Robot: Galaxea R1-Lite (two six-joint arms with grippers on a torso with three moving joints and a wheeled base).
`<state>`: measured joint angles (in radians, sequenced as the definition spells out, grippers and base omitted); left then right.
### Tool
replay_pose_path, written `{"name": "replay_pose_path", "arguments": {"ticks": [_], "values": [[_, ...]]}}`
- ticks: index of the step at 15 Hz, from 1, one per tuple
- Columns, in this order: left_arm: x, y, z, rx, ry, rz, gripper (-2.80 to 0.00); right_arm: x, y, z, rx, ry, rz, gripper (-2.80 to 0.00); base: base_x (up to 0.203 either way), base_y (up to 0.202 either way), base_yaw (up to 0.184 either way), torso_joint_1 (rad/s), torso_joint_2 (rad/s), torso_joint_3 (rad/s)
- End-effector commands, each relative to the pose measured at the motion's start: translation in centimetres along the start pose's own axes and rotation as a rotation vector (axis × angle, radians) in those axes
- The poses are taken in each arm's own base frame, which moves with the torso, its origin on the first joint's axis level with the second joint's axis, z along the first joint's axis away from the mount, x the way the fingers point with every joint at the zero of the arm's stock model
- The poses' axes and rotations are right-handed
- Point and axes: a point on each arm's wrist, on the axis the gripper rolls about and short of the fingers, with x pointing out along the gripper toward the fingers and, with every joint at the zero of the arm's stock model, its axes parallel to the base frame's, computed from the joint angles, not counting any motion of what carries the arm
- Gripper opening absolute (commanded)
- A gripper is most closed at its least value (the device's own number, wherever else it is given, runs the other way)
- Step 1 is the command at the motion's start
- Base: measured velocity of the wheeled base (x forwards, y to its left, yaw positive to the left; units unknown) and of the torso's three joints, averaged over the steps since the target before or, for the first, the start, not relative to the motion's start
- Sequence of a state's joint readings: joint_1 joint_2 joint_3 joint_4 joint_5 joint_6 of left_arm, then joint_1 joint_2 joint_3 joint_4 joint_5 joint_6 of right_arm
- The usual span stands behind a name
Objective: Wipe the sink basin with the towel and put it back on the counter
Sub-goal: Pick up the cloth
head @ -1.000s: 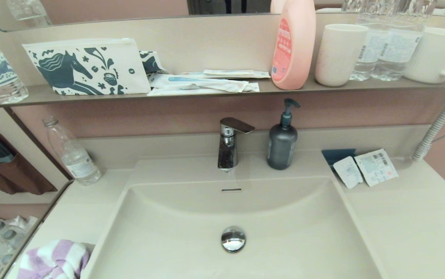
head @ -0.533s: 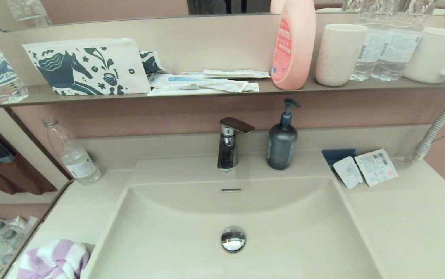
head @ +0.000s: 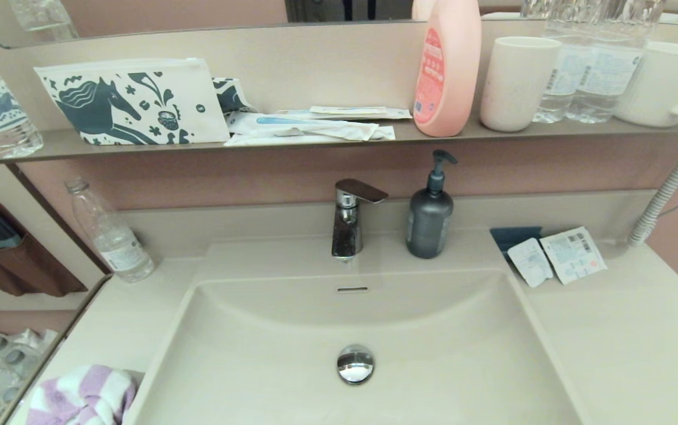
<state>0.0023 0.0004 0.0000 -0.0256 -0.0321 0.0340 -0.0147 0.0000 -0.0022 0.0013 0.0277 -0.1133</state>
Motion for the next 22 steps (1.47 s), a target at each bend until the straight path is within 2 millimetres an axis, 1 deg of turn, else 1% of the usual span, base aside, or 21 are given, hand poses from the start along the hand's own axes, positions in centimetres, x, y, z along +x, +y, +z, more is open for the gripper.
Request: {"name": "replay_pose_path", "arguments": {"ticks": [1,4,6,7,9,10,12,13,14,15,18,21,22], "values": [[0.0,0.0,0.0,0.000,-0.001,0.001,-2.80,-0.3,-0.1,1.2,-0.014,-0.038,0.026,-2.80,0.000,0.000,0.000,0.000,0.00,0.000],[0.0,0.0,0.0,0.001,-0.001,0.001,-2.80,0.3,-0.3,4.3,-0.010,0.007,0.079,-2.80,0.000,0.000,0.000,0.000,0.00,0.000],[0.0,0.0,0.0,0.001,-0.001,0.001,-2.80,1.9,-0.6,6.8,-0.002,0.075,0.133,-2.80,0.000,0.000,0.000,0.000,0.00,0.000],[0.0,0.0,0.0,0.001,-0.001,0.001,-2.80,3.1,-0.7,8.3,0.004,0.110,0.174,-2.80,0.000,0.000,0.000,0.000,0.00,0.000],[0.0,0.0,0.0,0.001,-0.001,0.001,-2.80,6.1,-0.9,10.7,0.021,0.181,0.258,-2.80,0.000,0.000,0.000,0.000,0.00,0.000],[0.0,0.0,0.0,0.001,-0.001,0.001,-2.80,7.8,-0.9,11.5,0.030,0.201,0.292,-2.80,0.000,0.000,0.000,0.000,0.00,0.000],[0.0,0.0,0.0,0.001,-0.001,0.001,-2.80,12.0,-0.6,12.6,0.049,0.221,0.366,-2.80,0.000,0.000,0.000,0.000,0.00,0.000],[0.0,0.0,0.0,0.000,-0.001,0.000,-2.80,14.2,-0.1,12.9,0.056,0.229,0.409,-2.80,0.000,0.000,0.000,0.000,0.00,0.000],[0.0,0.0,0.0,0.000,-0.001,0.001,-2.80,16.1,0.6,13.0,0.062,0.238,0.452,-2.80,0.000,0.000,0.000,0.000,0.00,0.000],[0.0,0.0,0.0,0.001,-0.001,0.001,-2.80,18.1,1.9,13.2,0.083,0.250,0.497,-2.80,0.000,0.000,0.000,0.000,0.00,0.000],[0.0,0.0,0.0,0.000,-0.001,0.001,-2.80,23.0,6.2,13.4,0.123,0.275,0.580,-2.80,0.000,0.000,0.000,0.000,0.00,0.000],[0.0,0.0,0.0,0.001,-0.001,0.001,-2.80,26.6,11.7,13.1,0.108,0.261,0.638,-2.80,0.000,0.000,0.000,0.000,0.00,0.000],[0.0,0.0,0.0,0.001,-0.001,0.001,-2.80,27.3,13.4,13.1,0.095,0.248,0.640,-2.80,0.000,0.000,0.000,0.000,0.00,0.000]]}}
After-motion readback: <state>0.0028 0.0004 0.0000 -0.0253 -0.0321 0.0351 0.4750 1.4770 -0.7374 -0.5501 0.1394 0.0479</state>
